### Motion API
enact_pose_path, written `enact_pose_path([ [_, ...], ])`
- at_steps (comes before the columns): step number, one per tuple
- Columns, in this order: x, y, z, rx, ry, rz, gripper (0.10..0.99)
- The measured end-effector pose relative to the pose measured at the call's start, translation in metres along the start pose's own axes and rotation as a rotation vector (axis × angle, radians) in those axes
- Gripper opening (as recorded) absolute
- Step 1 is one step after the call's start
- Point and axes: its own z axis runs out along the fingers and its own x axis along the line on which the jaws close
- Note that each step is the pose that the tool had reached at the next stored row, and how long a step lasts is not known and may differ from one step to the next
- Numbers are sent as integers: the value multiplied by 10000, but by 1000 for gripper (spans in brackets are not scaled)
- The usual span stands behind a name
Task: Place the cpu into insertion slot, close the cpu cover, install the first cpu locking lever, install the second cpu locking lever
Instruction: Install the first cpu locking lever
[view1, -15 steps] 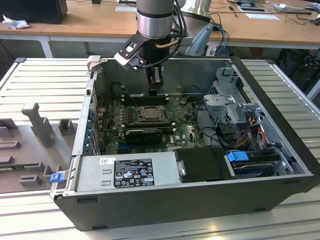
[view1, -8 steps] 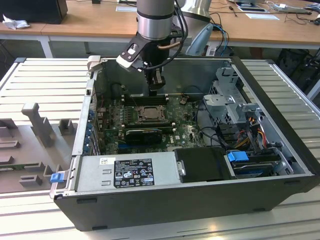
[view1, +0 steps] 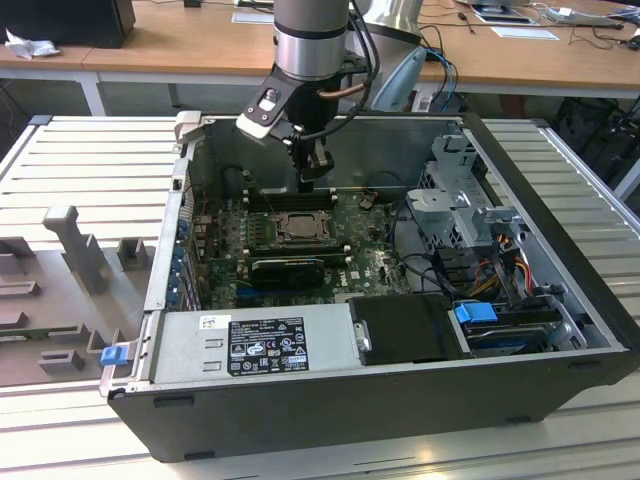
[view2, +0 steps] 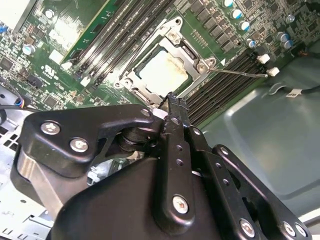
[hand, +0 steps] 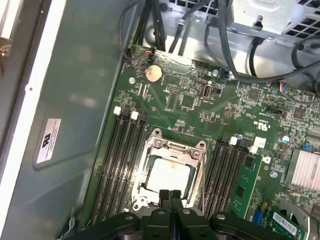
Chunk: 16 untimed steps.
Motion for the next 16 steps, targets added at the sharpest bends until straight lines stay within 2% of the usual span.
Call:
enact_pose_path([
  [5, 0, 0, 0, 7, 8, -338, 106],
  [16, 0, 0, 0, 15, 16, -672, 106],
])
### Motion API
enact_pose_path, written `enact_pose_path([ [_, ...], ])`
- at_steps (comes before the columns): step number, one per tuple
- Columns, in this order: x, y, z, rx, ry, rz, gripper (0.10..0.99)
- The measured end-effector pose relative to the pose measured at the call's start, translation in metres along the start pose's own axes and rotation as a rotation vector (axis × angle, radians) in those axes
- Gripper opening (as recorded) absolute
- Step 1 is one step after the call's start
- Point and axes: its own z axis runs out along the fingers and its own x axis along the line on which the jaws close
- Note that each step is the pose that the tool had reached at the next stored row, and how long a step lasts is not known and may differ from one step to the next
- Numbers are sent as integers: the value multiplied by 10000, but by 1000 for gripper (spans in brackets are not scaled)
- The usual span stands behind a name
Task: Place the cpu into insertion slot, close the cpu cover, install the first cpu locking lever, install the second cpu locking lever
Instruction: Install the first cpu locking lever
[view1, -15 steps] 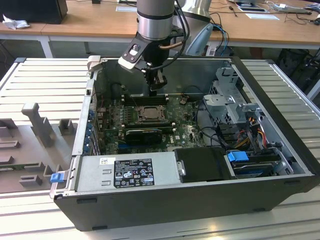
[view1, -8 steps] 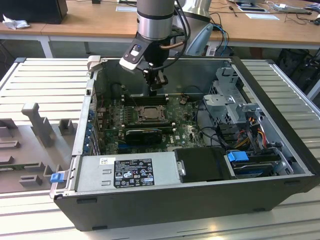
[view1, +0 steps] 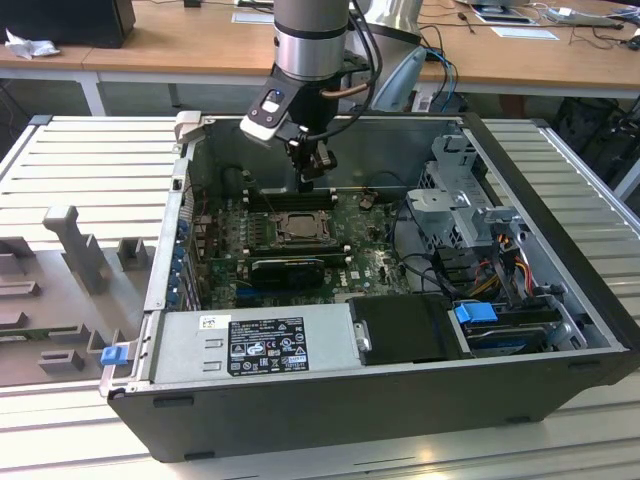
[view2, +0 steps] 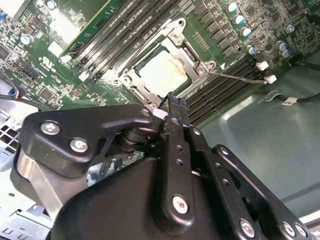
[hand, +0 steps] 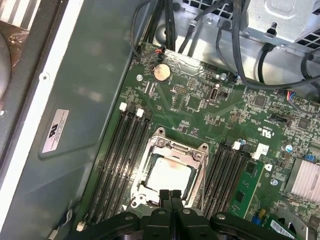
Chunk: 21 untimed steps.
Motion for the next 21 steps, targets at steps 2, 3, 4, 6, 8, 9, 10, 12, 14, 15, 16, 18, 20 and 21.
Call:
enact_pose_path([
  [2, 0, 0, 0, 1, 1, -52, 106],
  [3, 0, 0, 0, 2, 2, -82, 106],
  [4, 0, 0, 0, 3, 3, -113, 106],
  [6, 0, 0, 0, 5, 5, -215, 106],
  [8, 0, 0, 0, 10, 10, -428, 106],
  [9, 0, 0, 0, 12, 12, -497, 106],
  [10, 0, 0, 0, 13, 14, -590, 106],
  [12, 0, 0, 0, 18, 18, -760, 106],
  [14, 0, 0, 0, 23, 22, -956, 106],
  [15, 0, 0, 0, 24, 24, -1027, 106],
  [16, 0, 0, 0, 25, 26, -1084, 106],
  [18, 0, 0, 0, 29, 29, -1221, 106],
  [20, 0, 0, 0, 33, 33, -1391, 106],
  [21, 0, 0, 0, 35, 35, -1472, 106],
])
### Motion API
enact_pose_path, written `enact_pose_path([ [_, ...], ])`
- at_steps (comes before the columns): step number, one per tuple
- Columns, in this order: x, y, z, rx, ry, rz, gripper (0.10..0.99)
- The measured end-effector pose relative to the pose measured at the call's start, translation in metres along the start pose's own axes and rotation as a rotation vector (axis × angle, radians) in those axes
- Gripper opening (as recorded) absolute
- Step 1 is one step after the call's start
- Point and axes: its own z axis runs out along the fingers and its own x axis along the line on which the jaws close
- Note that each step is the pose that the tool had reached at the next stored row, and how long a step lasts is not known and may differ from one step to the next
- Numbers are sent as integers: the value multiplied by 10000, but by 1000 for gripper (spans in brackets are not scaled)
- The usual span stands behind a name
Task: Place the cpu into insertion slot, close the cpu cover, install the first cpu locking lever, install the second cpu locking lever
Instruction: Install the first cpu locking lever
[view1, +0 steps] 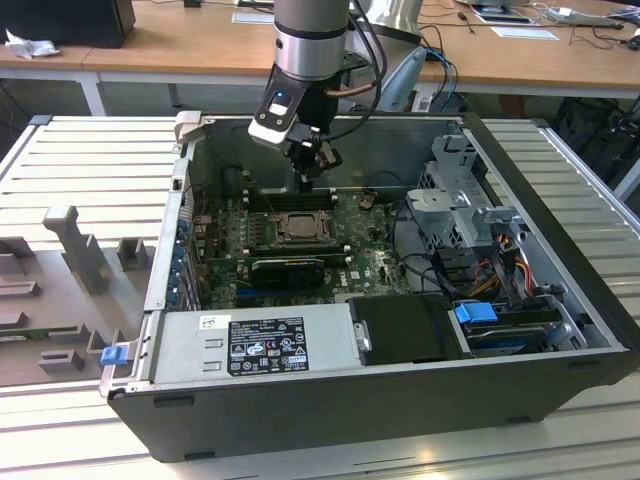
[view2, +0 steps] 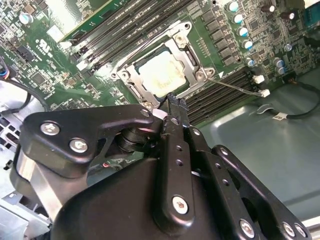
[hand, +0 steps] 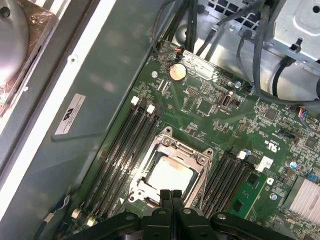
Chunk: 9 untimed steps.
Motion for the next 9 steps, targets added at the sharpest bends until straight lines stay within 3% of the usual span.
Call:
enact_pose_path([
  [7, 0, 0, 15, 31, 32, -1352, 106],
  [9, -1, -1, 19, 50, 46, -2013, 106],
])
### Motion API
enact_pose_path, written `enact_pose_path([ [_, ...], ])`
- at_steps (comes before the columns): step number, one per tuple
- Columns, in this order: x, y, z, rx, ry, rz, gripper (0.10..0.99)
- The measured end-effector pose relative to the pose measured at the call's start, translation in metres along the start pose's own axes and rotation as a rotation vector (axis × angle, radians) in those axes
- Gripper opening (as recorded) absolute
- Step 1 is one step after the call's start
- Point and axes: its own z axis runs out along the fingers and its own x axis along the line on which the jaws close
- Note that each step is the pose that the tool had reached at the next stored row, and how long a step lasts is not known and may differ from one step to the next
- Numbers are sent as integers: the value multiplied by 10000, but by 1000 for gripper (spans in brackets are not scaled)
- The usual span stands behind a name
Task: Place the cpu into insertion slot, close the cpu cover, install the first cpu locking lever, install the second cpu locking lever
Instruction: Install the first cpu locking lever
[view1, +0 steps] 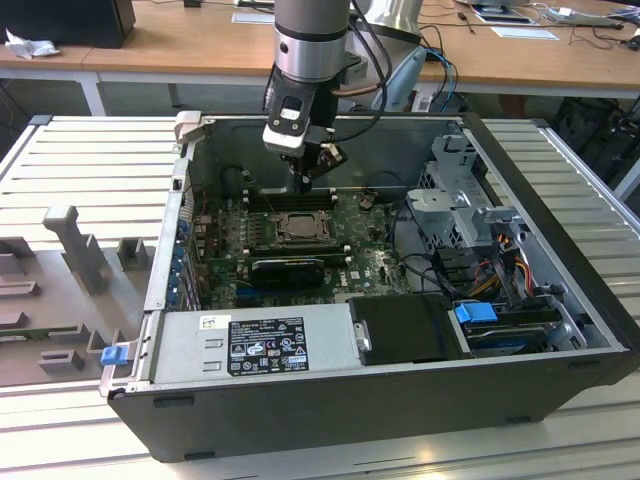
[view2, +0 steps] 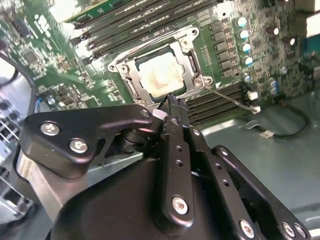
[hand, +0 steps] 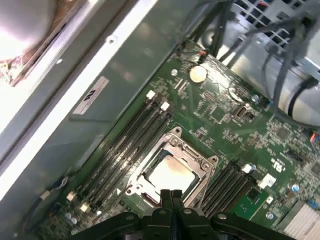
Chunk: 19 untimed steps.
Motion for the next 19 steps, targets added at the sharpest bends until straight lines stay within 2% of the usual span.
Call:
enact_pose_path([
  [2, 0, 0, 1, 4, 7, -244, 106],
  [4, 0, 0, 5, 11, 16, -744, 106],
  [8, 0, 0, 7, 20, 23, -1195, 106],
  [13, 0, 0, 7, 42, 50, -2224, 106],
  [19, -1, 0, 7, 53, 62, -2715, 106],
])
